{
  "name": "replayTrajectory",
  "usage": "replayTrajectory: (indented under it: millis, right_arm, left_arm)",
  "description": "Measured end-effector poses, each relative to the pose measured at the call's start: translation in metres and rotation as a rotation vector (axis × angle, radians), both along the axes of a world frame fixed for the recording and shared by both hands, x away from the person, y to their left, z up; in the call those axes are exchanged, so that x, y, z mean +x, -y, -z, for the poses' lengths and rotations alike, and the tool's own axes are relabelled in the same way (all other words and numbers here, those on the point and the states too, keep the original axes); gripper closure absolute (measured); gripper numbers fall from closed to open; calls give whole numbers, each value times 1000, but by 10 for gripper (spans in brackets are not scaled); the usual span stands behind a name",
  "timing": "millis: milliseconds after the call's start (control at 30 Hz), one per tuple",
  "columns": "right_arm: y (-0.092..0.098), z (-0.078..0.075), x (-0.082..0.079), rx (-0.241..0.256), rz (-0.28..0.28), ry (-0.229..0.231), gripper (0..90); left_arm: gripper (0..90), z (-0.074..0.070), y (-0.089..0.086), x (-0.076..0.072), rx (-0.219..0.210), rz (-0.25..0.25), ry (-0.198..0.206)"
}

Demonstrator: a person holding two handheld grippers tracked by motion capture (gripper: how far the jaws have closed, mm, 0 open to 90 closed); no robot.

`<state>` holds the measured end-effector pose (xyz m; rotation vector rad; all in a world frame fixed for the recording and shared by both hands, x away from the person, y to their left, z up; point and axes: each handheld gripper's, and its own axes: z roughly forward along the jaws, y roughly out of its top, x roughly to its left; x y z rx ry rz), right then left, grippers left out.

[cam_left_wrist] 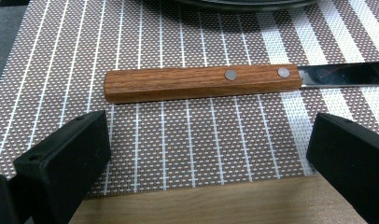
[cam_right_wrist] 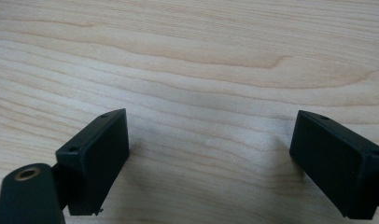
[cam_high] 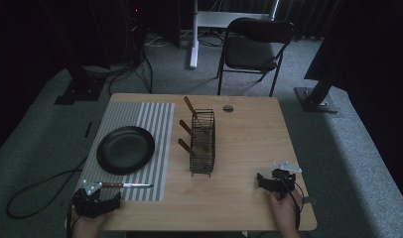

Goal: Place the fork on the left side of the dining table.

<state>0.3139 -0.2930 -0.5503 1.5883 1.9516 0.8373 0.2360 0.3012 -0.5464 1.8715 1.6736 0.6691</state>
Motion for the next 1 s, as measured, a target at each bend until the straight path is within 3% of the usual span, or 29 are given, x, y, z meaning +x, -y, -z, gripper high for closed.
replayTrajectory:
  millis: [533, 733, 867, 1000]
  right_arm:
    - [0, 0, 0, 0, 0, 0, 114]
    - [0, 0, 0, 0, 0, 0, 114]
    - [0, 0, 0, 0, 0, 0, 115]
    - [0, 0, 0, 0, 0, 0, 115]
  left_arm:
    - [2, -2, 1, 1, 3, -7, -16]
    - [19, -4, -3, 0, -30, -17, -18]
    - [19, -7, -2, -3, -14, -23, -19]
    - [21, -13, 4, -7, 8, 11, -18]
